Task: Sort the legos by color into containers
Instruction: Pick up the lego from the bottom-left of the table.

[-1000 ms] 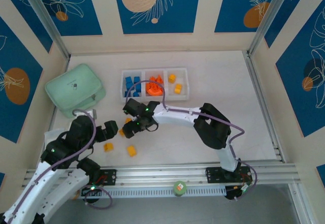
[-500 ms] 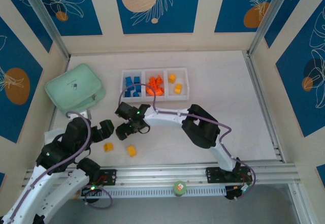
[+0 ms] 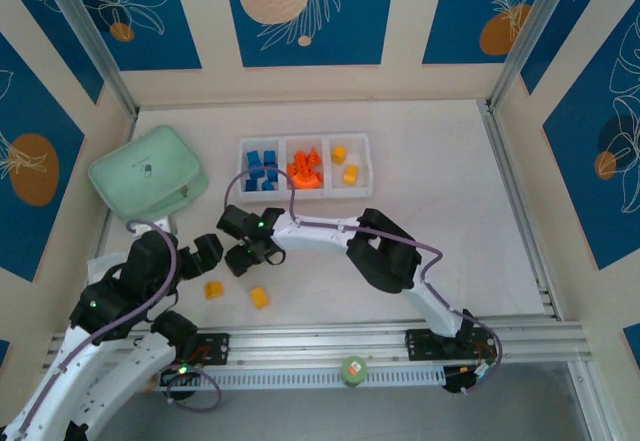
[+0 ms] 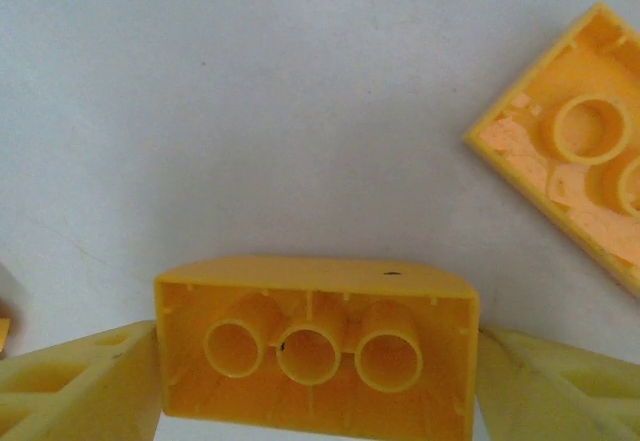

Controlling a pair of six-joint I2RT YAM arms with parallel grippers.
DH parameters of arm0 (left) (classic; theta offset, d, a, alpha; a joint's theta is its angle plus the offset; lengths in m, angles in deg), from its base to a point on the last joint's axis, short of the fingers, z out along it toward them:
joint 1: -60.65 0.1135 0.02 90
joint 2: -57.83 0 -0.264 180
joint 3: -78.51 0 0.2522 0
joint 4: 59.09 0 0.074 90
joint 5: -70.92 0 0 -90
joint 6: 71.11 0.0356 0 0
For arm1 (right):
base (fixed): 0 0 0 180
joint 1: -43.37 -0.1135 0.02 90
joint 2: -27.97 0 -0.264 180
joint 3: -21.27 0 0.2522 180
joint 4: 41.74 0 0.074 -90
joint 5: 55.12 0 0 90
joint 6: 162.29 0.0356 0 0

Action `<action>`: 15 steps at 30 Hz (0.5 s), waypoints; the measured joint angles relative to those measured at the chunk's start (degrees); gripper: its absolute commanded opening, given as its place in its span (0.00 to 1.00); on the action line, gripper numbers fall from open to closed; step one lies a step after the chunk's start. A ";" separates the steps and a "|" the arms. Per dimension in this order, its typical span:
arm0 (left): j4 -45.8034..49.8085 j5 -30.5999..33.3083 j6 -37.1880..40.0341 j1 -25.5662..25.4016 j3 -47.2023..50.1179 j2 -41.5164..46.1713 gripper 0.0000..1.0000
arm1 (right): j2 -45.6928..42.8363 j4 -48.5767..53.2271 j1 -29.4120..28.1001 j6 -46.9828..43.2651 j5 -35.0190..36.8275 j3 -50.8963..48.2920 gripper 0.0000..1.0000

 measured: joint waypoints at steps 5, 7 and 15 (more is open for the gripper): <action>0.02 0.02 0.00 0.00 -0.37 0.00 0.99 | 0.11 0.42 -0.11 -0.76 1.16 0.17 0.66; 0.00 0.02 0.00 0.00 -0.37 0.00 0.99 | 0.11 -0.02 -0.11 -0.94 1.18 0.17 0.63; 0.00 0.00 0.02 0.00 -0.39 0.00 0.99 | 0.04 -1.55 -0.28 -1.33 1.20 -0.13 0.60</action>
